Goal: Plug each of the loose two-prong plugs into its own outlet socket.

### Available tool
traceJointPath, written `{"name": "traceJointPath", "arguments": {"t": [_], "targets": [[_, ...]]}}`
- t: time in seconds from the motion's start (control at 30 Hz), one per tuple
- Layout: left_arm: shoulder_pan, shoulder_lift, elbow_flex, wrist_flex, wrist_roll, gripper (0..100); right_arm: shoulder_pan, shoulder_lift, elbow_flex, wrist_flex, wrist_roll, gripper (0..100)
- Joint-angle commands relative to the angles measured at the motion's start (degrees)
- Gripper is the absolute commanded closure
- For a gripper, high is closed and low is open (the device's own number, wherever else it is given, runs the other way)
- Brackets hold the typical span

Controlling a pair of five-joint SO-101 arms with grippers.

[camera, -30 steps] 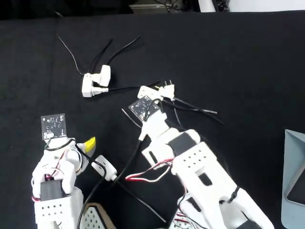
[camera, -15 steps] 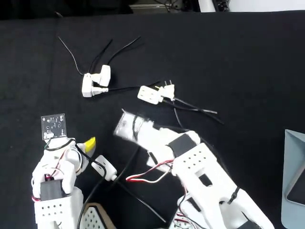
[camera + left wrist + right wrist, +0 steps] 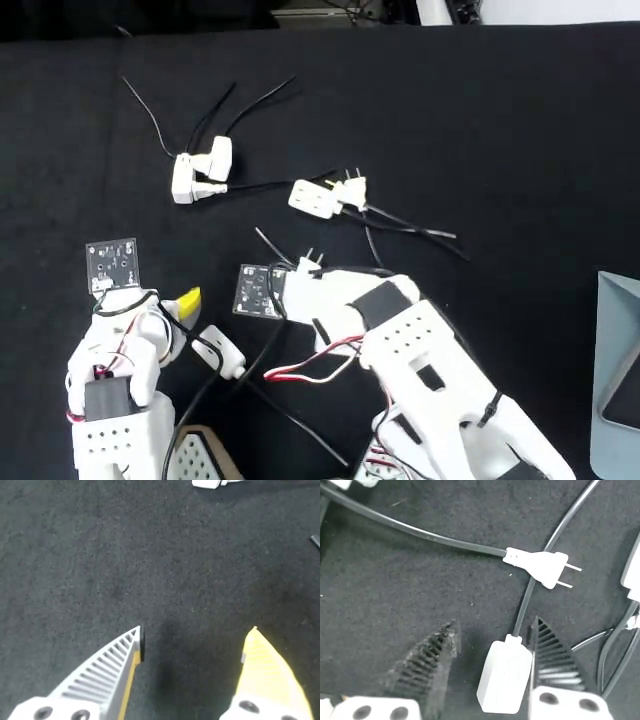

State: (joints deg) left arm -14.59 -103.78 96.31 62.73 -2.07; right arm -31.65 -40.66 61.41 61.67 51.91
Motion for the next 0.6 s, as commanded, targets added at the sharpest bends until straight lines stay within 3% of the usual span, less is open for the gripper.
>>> {"name": "traceJointPath", "arguments": {"t": [0.0,0.33,0.57], "targets": [[0.48,-0.09,1.1,0.7,0.35,68,-0.79,2.77,-1.71,-1.23,0.7,77.3],[0.48,-0.09,1.1,0.7,0.35,68,-0.88,14.81,-6.55,-7.3,1.93,77.3],[0.48,-0.09,1.1,0.7,0.35,68,-5.71,15.69,-9.1,-7.21,4.13,76.1]]}}
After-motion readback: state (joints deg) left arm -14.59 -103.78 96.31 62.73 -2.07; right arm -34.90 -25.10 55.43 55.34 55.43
